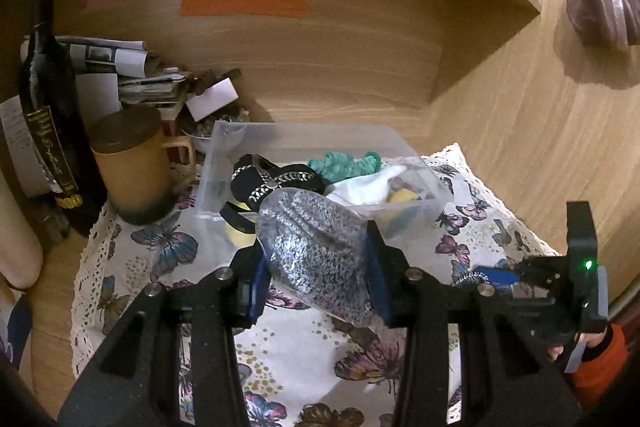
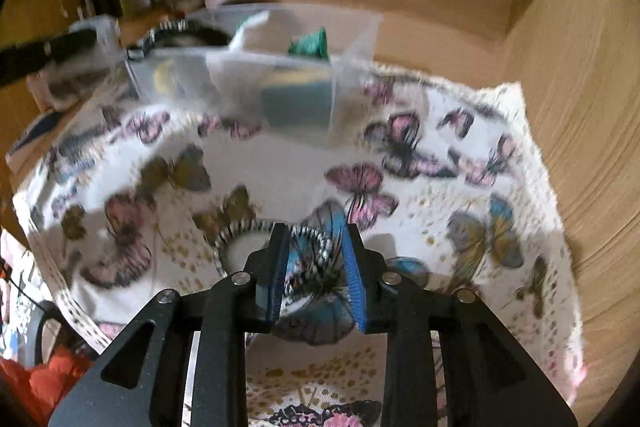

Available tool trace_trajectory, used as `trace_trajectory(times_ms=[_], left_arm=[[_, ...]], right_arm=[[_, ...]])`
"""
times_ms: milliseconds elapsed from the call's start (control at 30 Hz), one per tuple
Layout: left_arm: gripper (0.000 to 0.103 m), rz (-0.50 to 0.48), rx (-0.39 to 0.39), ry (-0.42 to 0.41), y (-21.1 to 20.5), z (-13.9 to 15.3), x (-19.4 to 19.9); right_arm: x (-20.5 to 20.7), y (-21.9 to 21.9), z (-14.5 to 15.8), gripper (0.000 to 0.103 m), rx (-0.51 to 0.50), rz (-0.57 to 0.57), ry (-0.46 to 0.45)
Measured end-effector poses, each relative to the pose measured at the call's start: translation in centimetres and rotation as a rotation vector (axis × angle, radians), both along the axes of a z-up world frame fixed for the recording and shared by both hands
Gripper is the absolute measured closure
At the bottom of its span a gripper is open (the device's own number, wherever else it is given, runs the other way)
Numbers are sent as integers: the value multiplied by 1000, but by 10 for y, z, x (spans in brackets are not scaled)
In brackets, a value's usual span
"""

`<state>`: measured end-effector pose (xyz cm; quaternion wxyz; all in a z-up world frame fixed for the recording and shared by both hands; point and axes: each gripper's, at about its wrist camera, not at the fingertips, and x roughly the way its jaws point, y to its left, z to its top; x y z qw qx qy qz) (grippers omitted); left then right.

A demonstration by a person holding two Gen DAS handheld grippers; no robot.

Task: Organize soft objects
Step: 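Lower the grey sock and beaded cord into the clear box and open both grippers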

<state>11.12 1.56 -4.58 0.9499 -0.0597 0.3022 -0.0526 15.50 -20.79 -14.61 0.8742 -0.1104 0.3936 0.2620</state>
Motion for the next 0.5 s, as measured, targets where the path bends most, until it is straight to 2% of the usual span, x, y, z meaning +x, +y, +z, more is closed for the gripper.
trace_trajectory(times_ms=[33,167,367,500], left_arm=[[61,3,4,-2,0,0,2],[61,12,7,-21,2,4,5],[61,33,23,-83,8,24,13],[60,49,37,-122,11,36,25]], right_arm=[[0,2,-4,79,-9,10,9],[-4,7,-4,93,-22,21,-29],[-7,10,16,96,29,22,-100],[-6,12,41,96,87,20,-151]])
